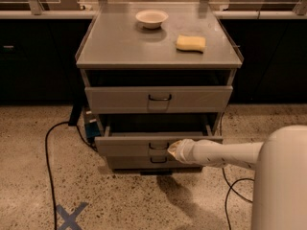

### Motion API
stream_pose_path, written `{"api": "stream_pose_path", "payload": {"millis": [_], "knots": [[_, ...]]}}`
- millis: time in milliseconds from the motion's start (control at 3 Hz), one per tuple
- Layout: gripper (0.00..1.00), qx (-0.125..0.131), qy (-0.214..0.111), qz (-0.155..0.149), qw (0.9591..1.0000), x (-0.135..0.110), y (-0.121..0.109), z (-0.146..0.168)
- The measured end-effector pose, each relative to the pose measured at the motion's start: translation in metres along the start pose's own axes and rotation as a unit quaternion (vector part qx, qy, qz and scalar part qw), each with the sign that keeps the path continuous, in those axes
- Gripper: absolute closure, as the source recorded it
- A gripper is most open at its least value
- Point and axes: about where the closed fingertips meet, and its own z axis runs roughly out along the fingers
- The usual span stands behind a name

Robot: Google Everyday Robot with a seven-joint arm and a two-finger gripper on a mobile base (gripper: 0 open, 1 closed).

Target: Close middle drawer

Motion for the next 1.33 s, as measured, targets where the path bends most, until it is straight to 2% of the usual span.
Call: {"api": "stream_pose_path", "payload": {"millis": [333, 667, 1000, 1333], "knots": [[1.0, -0.012, 0.01, 0.007, 0.9999, 0.014, 0.01, 0.002], [1.0, 0.012, 0.02, -0.021, 0.9995, 0.009, -0.013, 0.021], [1.0, 0.027, 0.024, -0.04, 0.9985, 0.003, -0.026, 0.03], [1.0, 0.052, 0.04, -0.081, 0.9945, -0.004, -0.041, 0.043]]}}
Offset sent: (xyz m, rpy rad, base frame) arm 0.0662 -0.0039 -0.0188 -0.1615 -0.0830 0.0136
